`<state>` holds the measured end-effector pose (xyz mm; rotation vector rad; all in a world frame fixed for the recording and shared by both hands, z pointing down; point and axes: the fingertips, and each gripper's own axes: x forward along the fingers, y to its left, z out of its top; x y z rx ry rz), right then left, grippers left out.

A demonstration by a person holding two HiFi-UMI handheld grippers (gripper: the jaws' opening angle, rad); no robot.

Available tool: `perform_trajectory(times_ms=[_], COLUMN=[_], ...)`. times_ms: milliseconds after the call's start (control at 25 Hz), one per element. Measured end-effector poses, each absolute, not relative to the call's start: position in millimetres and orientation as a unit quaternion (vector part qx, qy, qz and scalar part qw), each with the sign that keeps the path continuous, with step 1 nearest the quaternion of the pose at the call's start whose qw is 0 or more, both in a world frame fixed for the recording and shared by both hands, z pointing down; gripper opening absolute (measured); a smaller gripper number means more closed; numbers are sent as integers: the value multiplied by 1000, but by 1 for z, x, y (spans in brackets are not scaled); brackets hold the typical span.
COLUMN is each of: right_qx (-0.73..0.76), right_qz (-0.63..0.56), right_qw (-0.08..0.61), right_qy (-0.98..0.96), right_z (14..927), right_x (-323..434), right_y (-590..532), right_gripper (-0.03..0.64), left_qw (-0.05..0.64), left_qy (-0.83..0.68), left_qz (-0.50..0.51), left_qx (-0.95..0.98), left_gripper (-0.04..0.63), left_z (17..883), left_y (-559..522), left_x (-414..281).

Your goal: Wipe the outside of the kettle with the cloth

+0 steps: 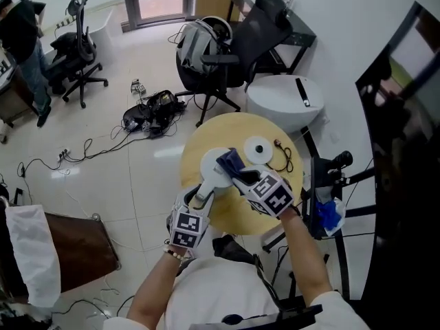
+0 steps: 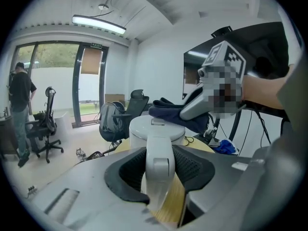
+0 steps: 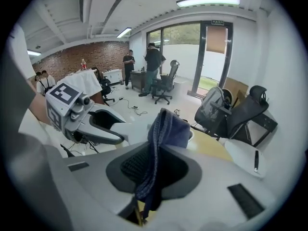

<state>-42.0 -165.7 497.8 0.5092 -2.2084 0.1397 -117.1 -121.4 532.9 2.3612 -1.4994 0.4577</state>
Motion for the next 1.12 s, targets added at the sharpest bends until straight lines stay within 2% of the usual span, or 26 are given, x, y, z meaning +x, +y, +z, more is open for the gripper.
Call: perform_trajectory(times_ms=[160,240,360,480,760,1120], right_qx=[241,268,298,301,282,259], right_qz=[114,141,154,152,169,230], right_qw=[330,286,262,275,323,363], right_qy=[-906,-909,-905,-900,-887,-865], right_z=[484,478,484,505,558,637], right_x=[-33,-24,-21,-37,-70,-74], right_y=[-141,-126,-103,-86,-86,-93], right_gripper=[74,73,72,72,72,72], left_qw=[166,169,169,159,145,147], left_qy=[-529,-525,-512,-499,-481,-475], left_qz=[124,108,114,121,139,151], left_qx=[823,827,834,844,853,855], left_gripper=[190,248,238,176,170,170], left_z=[526,520,523,526,524,525], left_y=[-118,-116,-116,-115,-115,-112], left_x=[-117,-120,-123,-123,-120,-121])
